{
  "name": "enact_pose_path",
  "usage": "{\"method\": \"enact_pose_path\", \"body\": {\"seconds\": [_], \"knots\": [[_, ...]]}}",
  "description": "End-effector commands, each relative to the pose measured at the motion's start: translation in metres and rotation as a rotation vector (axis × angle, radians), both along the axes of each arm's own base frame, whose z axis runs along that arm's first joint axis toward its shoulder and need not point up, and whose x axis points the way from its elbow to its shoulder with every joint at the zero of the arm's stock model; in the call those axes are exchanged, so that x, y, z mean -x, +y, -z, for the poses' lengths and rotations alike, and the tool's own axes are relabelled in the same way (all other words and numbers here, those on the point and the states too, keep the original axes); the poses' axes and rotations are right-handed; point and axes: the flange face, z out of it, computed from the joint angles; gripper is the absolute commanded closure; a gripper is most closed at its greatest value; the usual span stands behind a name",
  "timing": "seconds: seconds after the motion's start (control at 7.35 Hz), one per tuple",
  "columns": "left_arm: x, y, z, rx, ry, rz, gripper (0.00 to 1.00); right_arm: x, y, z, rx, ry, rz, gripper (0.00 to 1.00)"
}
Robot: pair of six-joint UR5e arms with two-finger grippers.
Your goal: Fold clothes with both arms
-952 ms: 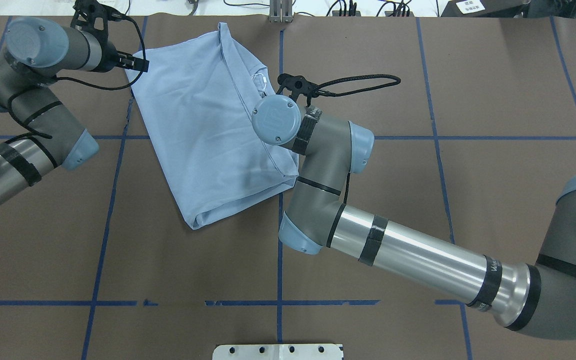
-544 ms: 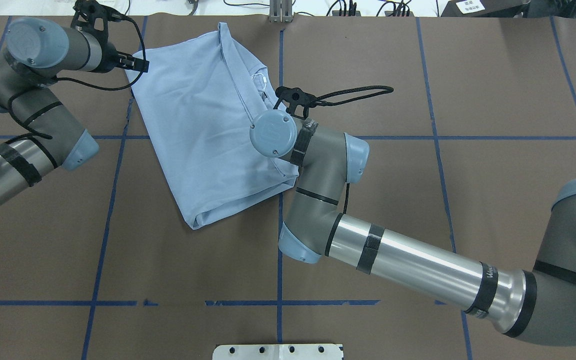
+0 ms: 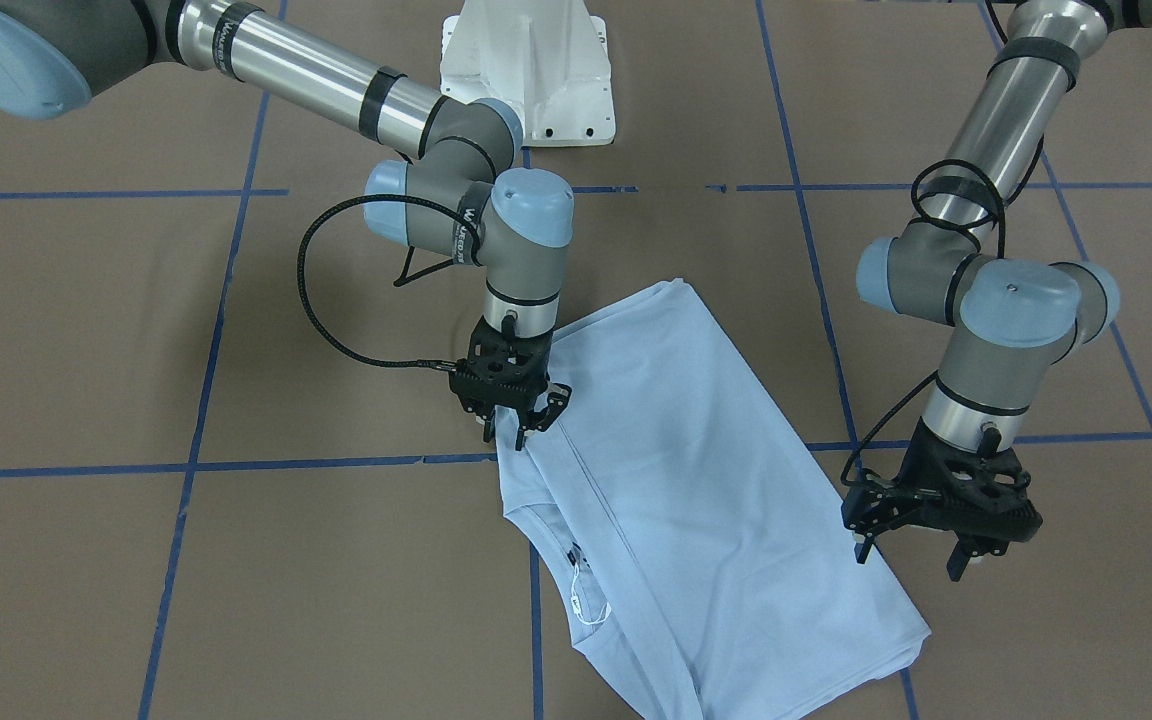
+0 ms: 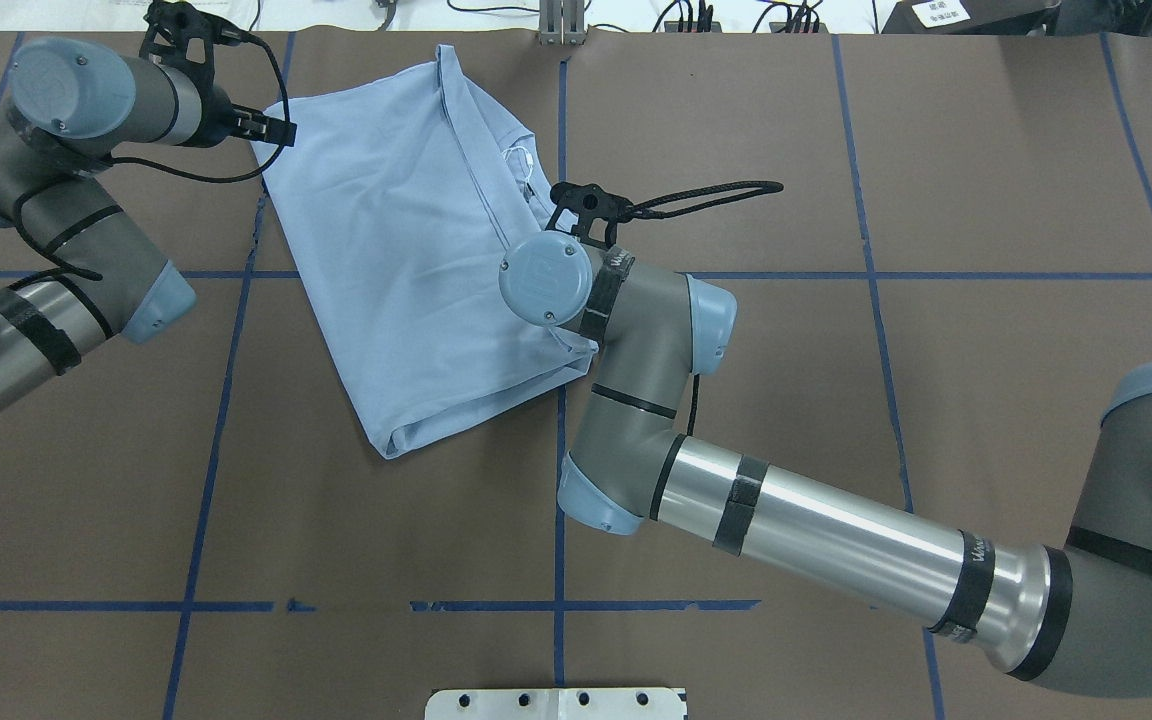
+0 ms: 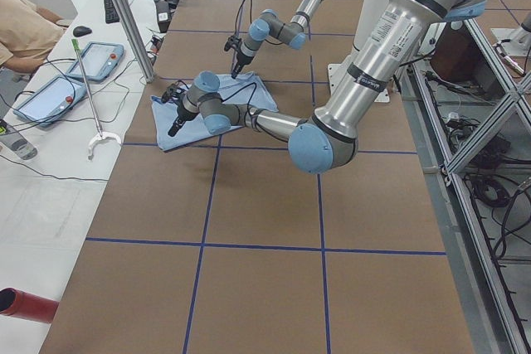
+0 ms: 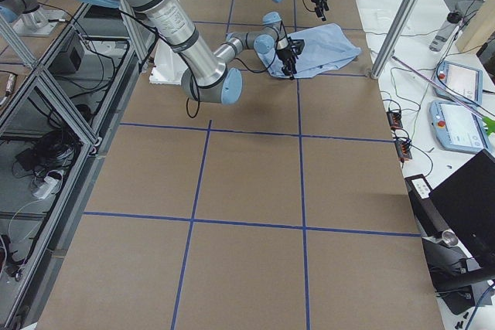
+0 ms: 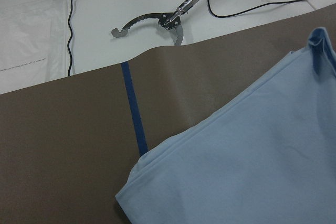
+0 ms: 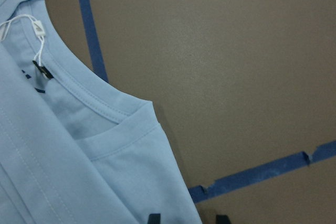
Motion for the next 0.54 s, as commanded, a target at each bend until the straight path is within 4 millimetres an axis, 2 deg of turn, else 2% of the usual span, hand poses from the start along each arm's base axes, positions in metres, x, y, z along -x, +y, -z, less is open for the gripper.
{"method": "enact_pose_path", "body": {"seconds": [0.0,0.27,0.41], "knots": [[0.000,0.000,0.000,0.000,0.000,0.000,0.00,0.000,0.000,0.001,-0.027,0.020,0.034,1.00],[0.000,0.002,-0.004,0.002,-0.001,-0.001,0.00,-0.002,0.000,0.007,-0.041,0.026,0.054,1.00],[0.000,0.002,-0.003,0.001,-0.001,-0.001,0.00,-0.009,0.004,0.012,-0.041,0.021,0.058,1.00]]}}
